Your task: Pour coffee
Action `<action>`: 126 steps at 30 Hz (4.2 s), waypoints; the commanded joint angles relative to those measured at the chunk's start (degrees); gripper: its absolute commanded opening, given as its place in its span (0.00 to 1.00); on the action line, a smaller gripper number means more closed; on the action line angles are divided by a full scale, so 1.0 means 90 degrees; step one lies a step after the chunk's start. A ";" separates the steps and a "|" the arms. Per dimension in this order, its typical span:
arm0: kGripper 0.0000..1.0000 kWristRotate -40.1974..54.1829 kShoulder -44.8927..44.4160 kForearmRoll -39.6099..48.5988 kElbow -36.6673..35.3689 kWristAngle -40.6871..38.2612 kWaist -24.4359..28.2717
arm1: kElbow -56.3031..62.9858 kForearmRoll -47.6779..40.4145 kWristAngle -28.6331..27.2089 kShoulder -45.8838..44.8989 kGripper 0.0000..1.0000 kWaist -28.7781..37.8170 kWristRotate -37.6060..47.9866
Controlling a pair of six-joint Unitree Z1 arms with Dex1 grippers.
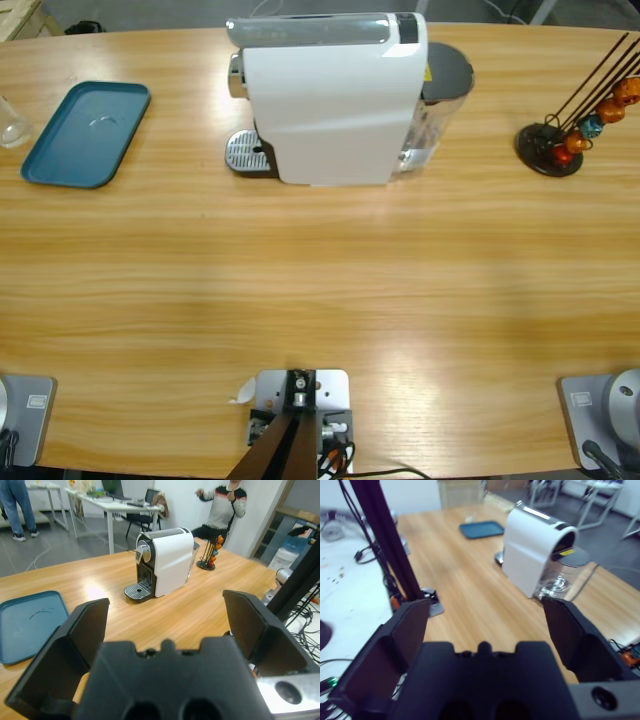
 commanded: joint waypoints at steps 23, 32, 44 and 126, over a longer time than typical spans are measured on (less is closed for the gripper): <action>0.99 -0.0506 0.3773 0.1030 -0.1279 0.3112 0.1134 | -0.0659 0.0501 -0.1273 0.3461 1.00 -0.0552 0.1321; 0.99 -0.0655 0.4107 0.0708 -0.1609 0.1334 0.1302 | -0.1099 0.0329 -0.1556 0.4001 1.00 -0.0649 0.0987; 0.98 -0.2712 0.8498 -0.0304 -0.4015 -0.3482 0.2179 | -0.1655 0.0806 -0.1501 0.4592 1.00 -0.0979 0.0787; 0.00 -0.2385 1.0629 -0.1089 -0.4957 -0.3855 0.1331 | -0.0226 0.0189 -0.1333 0.4139 1.00 -0.0997 0.1032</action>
